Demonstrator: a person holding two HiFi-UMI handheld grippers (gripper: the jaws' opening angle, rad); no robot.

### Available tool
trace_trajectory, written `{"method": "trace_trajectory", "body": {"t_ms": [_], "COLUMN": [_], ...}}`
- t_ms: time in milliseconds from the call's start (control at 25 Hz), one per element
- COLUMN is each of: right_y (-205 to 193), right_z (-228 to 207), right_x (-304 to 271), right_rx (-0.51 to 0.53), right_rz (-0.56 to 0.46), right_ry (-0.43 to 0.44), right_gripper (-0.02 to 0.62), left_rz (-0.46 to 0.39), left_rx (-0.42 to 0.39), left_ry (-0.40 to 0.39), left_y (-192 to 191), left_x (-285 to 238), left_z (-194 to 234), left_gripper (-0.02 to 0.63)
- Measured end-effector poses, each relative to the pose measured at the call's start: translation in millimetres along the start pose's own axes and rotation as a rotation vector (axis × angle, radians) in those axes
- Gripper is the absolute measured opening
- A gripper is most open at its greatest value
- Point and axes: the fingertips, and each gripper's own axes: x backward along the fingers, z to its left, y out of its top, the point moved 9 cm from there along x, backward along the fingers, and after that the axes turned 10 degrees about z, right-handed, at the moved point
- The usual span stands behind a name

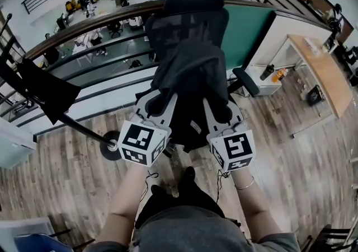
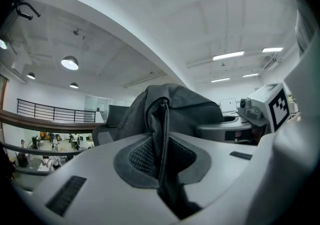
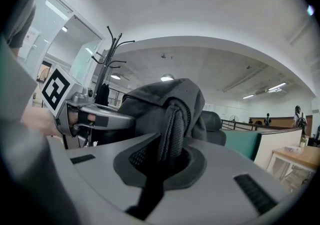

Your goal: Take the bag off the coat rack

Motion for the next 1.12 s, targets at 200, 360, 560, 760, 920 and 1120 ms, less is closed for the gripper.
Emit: {"method": "trace_trajectory", "body": {"t_ms": [200,360,560,760,920,1120], "right_y": [-8,-21,-42,-59,-83,-122], "right_z": [-43,-77,-111,-142,-166,-187], "right_x": [-3,-12,-28,-44,-58,-83], "right_rx": [-0.014,-0.034,-0.073,-0.112,-0.156,-0.223], "right_rz": [0.007,0.022,0.051,0.084,0.121,0.178], "right_ry": [-0.035,-0.058,-0.083,-0.104,-0.118,-0.111], "right_gripper": [0.012,0.012,0.012,0.012,0.012,0.012], "left_rz": [0.002,0.019,0.048,0.085,0.122,0.184], "left_rx": [-0.007,-0.002,0.013,0.019,0.015,0.032], "left_ry": [-0.035,-0.061,-0.092,-0.117,-0.129,-0.136], "left_y": [11,12,5,1,-12,-44], "left_x": [-45,-86,-133,-177,-213,-252], "left_z": [-12,-18,-21,-21,-25,-25], "left_gripper": [0.055,0.055,0.055,0.055,0.055,0.055]}}
